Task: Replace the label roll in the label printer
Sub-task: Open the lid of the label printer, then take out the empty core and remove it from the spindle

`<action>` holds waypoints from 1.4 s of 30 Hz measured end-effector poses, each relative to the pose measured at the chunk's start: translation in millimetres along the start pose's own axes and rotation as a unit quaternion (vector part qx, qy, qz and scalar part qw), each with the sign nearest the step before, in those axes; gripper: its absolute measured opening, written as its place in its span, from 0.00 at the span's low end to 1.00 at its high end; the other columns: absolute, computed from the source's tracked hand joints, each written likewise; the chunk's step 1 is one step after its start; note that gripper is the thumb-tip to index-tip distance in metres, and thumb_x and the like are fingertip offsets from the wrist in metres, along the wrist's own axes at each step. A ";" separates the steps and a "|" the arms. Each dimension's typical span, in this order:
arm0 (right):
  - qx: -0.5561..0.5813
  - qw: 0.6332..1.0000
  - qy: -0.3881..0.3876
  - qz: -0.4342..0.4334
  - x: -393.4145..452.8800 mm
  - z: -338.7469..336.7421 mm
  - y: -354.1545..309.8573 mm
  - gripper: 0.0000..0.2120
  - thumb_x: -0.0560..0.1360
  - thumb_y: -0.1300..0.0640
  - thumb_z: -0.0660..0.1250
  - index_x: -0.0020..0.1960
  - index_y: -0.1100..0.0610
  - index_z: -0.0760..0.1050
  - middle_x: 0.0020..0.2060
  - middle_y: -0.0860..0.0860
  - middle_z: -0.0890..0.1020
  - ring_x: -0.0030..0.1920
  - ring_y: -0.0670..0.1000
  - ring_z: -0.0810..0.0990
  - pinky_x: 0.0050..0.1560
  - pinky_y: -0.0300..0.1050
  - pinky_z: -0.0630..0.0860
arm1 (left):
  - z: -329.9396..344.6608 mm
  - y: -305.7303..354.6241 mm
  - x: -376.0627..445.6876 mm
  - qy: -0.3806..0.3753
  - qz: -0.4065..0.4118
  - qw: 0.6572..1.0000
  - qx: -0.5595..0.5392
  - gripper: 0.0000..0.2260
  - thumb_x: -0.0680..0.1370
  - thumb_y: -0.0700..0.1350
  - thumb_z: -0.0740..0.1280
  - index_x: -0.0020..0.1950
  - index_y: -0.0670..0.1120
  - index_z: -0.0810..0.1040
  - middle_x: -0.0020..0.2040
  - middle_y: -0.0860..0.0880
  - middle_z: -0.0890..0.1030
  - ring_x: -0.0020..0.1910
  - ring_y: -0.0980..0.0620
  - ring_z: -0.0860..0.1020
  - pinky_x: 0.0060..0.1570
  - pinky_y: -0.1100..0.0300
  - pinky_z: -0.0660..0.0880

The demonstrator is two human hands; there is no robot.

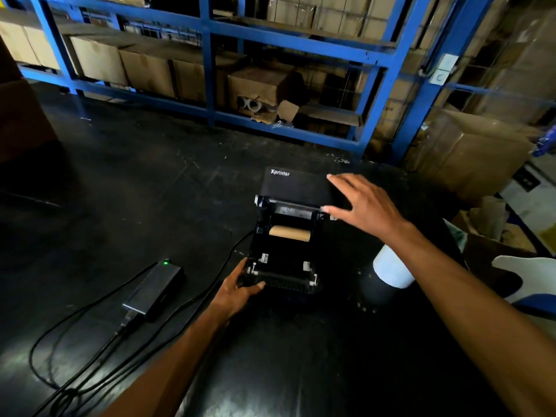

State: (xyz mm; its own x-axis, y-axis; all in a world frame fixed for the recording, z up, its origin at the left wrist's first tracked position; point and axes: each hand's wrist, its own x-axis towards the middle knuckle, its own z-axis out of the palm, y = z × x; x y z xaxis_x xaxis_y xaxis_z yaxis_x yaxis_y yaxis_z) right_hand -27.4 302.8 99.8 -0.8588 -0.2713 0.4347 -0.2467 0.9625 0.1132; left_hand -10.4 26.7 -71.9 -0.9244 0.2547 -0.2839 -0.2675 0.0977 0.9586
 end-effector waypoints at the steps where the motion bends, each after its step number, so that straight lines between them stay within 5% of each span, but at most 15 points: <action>1: 0.013 1.000 -0.002 0.025 6.2 1.0 4.3 0.31 0.73 0.45 0.69 0.70 0.59 0.68 0.63 0.58 0.76 0.63 0.58 0.74 0.57 0.55 0.77 | -0.6 -1.2 1.6 -0.002 -0.002 1.000 0.004 0.34 0.72 0.35 0.72 0.75 0.46 0.62 0.60 0.48 0.77 0.59 0.53 0.75 0.59 0.61 0.70; 5: 0.076 0.991 -0.025 0.111 30.1 5.6 15.4 0.28 0.76 0.45 0.65 0.71 0.58 0.67 0.68 0.58 0.70 0.69 0.58 0.67 0.66 0.56 0.69 | -1.0 -0.8 3.2 -0.013 -0.006 1.000 0.005 0.34 0.73 0.36 0.72 0.75 0.47 0.60 0.62 0.47 0.77 0.60 0.53 0.74 0.59 0.61 0.70; 12: 0.130 0.963 -0.012 0.235 66.8 28.0 14.4 0.22 0.81 0.47 0.55 0.71 0.57 0.68 0.62 0.61 0.72 0.63 0.61 0.71 0.59 0.55 0.72 | -7.1 -5.5 7.3 -0.021 -0.024 0.999 0.016 0.37 0.72 0.40 0.74 0.76 0.51 0.60 0.66 0.46 0.76 0.67 0.50 0.73 0.69 0.50 0.68; 19: 0.307 0.893 -0.034 0.327 82.5 46.1 16.1 0.25 0.82 0.48 0.53 0.76 0.57 0.58 0.75 0.56 0.60 0.75 0.55 0.58 0.73 0.46 0.54 | -5.8 -6.0 10.6 -0.017 -0.012 1.000 0.019 0.35 0.72 0.36 0.72 0.75 0.48 0.61 0.63 0.47 0.77 0.65 0.50 0.74 0.69 0.53 0.68; 25: 0.382 0.849 -0.034 0.364 72.4 47.4 8.2 0.28 0.81 0.48 0.55 0.77 0.54 0.52 0.76 0.57 0.58 0.75 0.56 0.58 0.72 0.47 0.56 | -9.0 -8.7 11.6 -0.031 -0.014 0.999 0.011 0.35 0.72 0.37 0.73 0.74 0.49 0.62 0.62 0.50 0.78 0.64 0.52 0.75 0.68 0.52 0.69; 29: 0.296 0.888 0.129 0.329 33.6 69.1 -18.2 0.26 0.78 0.54 0.64 0.71 0.65 0.64 0.65 0.64 0.71 0.67 0.61 0.69 0.67 0.48 0.64 | -13.8 -5.1 12.7 -0.037 -0.016 0.999 0.031 0.32 0.70 0.37 0.75 0.71 0.49 0.67 0.60 0.49 0.80 0.60 0.53 0.77 0.65 0.54 0.71; 32: 0.221 0.916 0.205 0.263 -2.9 88.2 -40.6 0.20 0.75 0.51 0.65 0.61 0.64 0.72 0.56 0.61 0.76 0.58 0.58 0.75 0.59 0.48 0.70 | -18.6 9.5 21.2 0.040 -0.019 0.998 0.046 0.26 0.67 0.38 0.75 0.63 0.45 0.76 0.55 0.44 0.82 0.55 0.49 0.80 0.61 0.54 0.74; 37: 0.279 0.919 -0.006 0.277 -36.8 110.7 -52.4 0.30 0.68 0.46 0.73 0.66 0.57 0.69 0.58 0.55 0.76 0.59 0.55 0.75 0.60 0.55 0.73 | -13.3 53.0 37.5 0.125 0.049 0.980 0.144 0.15 0.73 0.37 0.67 0.60 0.44 0.79 0.50 0.48 0.82 0.50 0.54 0.78 0.51 0.64 0.74; 42: 0.197 0.932 -0.124 0.280 -34.0 112.6 -40.2 0.36 0.67 0.44 0.74 0.69 0.57 0.67 0.59 0.54 0.76 0.61 0.56 0.72 0.62 0.49 0.68 | 4.8 80.0 63.3 0.079 0.166 0.942 0.281 0.19 0.72 0.34 0.64 0.61 0.42 0.79 0.56 0.44 0.80 0.54 0.48 0.78 0.56 0.56 0.75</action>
State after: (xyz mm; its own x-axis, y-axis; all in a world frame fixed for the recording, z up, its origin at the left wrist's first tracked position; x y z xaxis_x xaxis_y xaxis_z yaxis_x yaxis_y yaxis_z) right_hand -38.9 272.2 -20.1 -0.9676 0.2309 0.1025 0.1670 0.8889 -0.4266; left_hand -89.1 55.3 -13.3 -0.9724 0.2198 0.0788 0.1890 0.5425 0.8185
